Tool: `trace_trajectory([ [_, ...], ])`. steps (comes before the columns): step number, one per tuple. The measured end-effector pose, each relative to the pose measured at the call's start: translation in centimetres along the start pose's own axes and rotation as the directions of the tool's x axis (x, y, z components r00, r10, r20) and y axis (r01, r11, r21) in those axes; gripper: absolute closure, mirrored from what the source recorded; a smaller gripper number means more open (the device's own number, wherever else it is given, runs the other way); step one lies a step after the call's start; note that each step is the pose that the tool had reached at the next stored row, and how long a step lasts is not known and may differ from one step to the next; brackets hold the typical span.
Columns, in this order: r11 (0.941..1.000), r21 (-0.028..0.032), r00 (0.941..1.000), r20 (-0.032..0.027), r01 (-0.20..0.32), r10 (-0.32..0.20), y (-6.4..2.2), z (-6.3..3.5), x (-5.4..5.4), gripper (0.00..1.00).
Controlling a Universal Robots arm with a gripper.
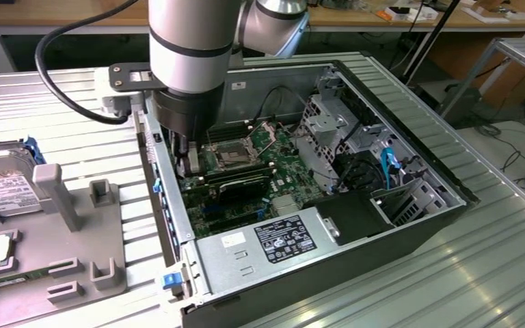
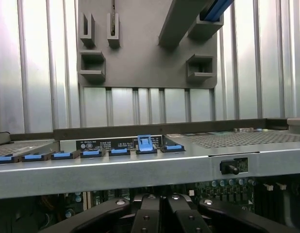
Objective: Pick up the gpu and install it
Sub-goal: 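Press down on the gpu until it lock into place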
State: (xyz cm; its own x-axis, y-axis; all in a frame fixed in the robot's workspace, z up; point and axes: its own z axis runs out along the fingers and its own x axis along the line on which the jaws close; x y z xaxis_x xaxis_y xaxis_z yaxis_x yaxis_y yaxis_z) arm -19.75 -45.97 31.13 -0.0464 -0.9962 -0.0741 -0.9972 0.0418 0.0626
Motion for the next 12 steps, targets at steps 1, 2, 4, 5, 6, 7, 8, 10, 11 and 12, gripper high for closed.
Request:
trace_trajectory([
  [1,1.0000,0.0002,1.0000,0.0001,0.000,0.000,0.00,0.00,0.00,0.89],
  [2,1.0000,0.0003,1.0000,0.0003,0.000,0.000,0.00,-0.01,0.00,0.89],
  [4,1.0000,0.0001,1.0000,0.0001,-0.001,0.001,0.04,-0.04,0.00,0.89],
  [5,1.0000,-0.0003,1.0000,-0.0001,-0.002,0.002,0.09,-0.06,0.00,0.89],
  [6,1.0000,-0.0005,1.0000,-0.0001,-0.003,0.003,0.14,-0.08,0.00,0.89],
  [7,1.0000,-0.0004,1.0000,0.0003,-0.005,0.005,0.24,-0.07,0.01,0.89],
  [8,1.0000,-0.0004,1.0000,0.0004,-0.005,0.005,0.28,-0.06,0.01,0.89],
  [10,1.0000,-0.0005,1.0000,0.0002,-0.005,0.005,0.42,0.01,0.03,0.89],
  [11,1.0000,-0.0006,1.0000,0.0001,-0.005,0.005,0.43,0.01,0.03,0.89],
  [12,1.0000,-0.0005,1.0000,0.0002,-0.005,0.005,0.47,0.05,0.03,0.89],
])
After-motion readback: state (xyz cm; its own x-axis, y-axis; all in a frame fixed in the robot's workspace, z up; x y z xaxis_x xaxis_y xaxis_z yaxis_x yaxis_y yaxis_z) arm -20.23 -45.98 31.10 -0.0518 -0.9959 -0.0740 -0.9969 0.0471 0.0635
